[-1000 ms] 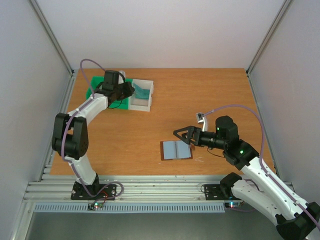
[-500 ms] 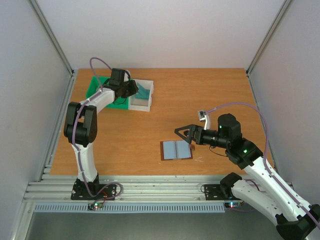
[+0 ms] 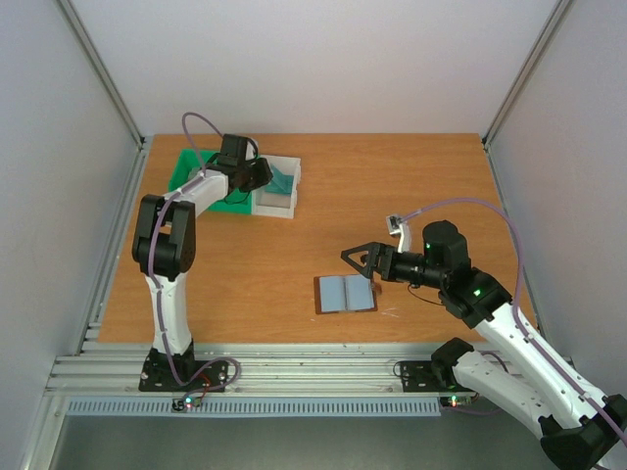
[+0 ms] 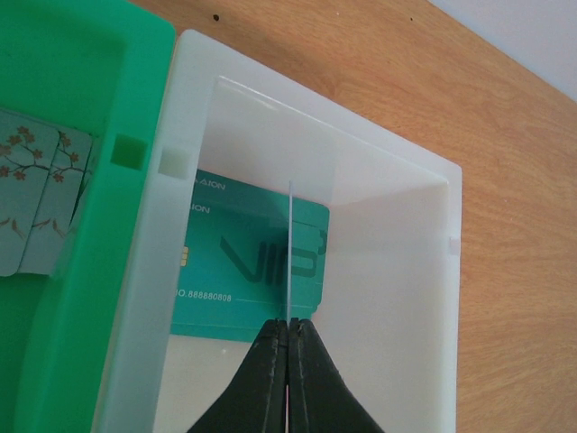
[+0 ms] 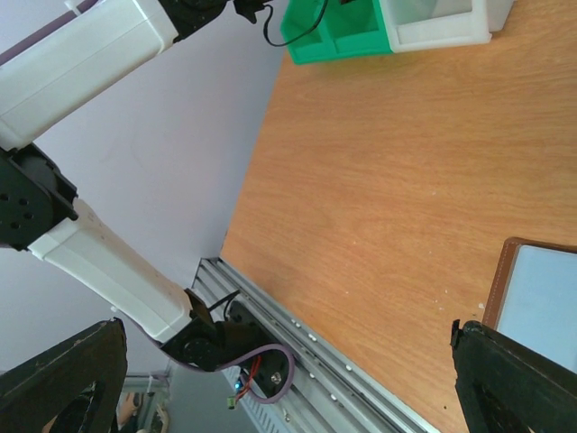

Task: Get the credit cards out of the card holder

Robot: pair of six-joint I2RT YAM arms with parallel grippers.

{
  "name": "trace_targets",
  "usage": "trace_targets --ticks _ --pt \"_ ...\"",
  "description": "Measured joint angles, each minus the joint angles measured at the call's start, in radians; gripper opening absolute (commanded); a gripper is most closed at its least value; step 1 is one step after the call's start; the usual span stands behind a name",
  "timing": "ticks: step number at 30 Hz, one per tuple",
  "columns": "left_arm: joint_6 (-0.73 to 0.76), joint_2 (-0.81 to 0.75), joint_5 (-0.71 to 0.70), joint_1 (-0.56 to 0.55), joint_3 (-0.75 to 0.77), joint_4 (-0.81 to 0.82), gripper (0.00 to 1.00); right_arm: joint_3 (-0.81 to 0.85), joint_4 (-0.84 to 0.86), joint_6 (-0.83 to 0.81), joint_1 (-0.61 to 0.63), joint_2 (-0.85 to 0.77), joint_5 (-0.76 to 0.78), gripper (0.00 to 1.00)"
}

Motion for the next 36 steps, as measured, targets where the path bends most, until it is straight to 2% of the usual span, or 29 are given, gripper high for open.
trace_targets --ticks 5,19,22,28,36 --pt "0.013 0.011 0.007 0.000 0.013 -0.011 0.03 0.000 0.000 -0.001 0.000 0.005 0.007 0.98" --pt "0.033 0.024 0.010 0.000 0.045 -0.060 0.18 0.000 -0.035 -0.015 0.000 0.003 0.034 0.99" --pt "0.042 0.024 0.010 0.000 0.064 -0.093 0.26 0.000 -0.053 -0.019 0.000 -0.005 0.042 0.99" --pt "0.062 0.022 0.004 0.000 0.127 -0.159 0.48 0.013 -0.067 -0.023 0.000 -0.013 0.046 0.98" --pt "0.070 -0.037 -0.006 0.000 0.148 -0.276 0.67 0.033 -0.117 -0.031 0.000 -0.047 0.054 0.98"
